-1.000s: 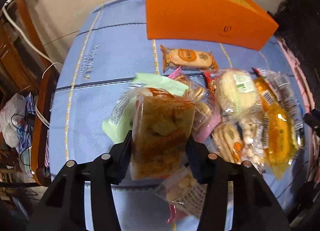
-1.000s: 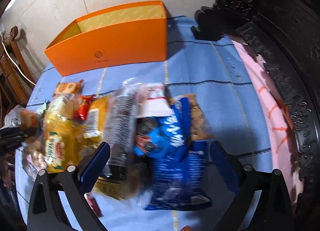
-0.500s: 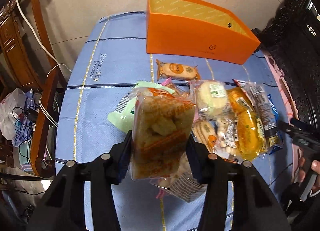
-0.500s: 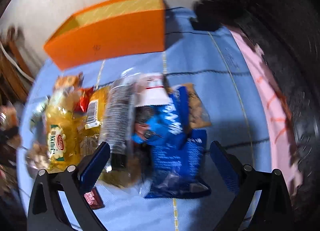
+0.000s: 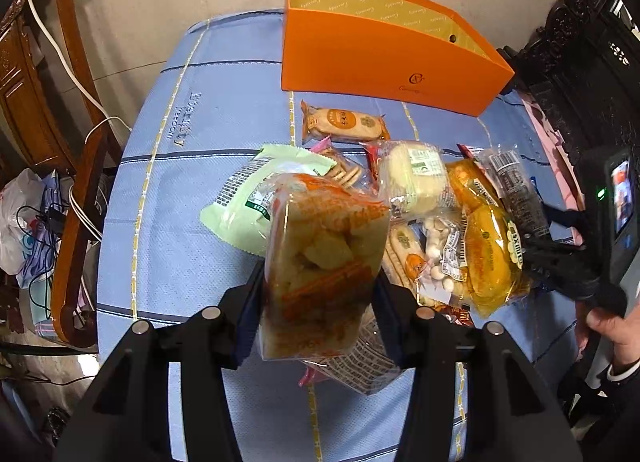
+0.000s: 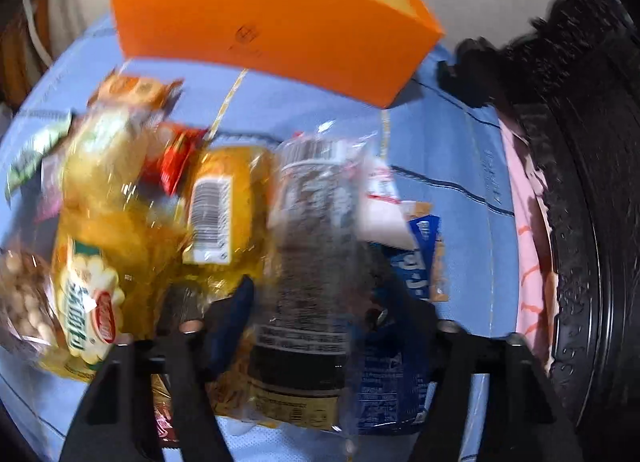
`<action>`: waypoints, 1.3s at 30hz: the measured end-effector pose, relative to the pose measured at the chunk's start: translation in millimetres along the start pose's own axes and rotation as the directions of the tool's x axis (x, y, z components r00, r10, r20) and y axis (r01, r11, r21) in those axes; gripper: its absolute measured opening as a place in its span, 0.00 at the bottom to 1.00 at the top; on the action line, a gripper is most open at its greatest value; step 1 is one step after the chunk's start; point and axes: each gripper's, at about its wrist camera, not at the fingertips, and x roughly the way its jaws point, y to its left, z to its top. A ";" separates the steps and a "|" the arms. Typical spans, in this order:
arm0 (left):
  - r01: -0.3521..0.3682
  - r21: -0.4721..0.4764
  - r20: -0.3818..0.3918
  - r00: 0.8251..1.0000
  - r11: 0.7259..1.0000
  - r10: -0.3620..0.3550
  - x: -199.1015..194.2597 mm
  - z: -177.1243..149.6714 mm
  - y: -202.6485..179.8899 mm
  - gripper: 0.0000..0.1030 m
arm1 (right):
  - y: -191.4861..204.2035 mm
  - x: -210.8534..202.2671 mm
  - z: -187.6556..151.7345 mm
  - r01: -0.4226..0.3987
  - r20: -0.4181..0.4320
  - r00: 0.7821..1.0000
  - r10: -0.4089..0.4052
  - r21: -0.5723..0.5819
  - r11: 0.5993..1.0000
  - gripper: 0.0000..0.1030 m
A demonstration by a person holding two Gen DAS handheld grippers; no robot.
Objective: Organize snacks
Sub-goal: 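Carry both snacks into the orange box and open both tools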
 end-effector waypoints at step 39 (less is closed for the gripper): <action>0.044 0.068 0.102 0.993 0.997 -0.050 16.3 240.1 -86.8 0.48 | -95.8 -58.5 191.2 -0.425 0.311 0.883 0.353 0.204 0.882 0.24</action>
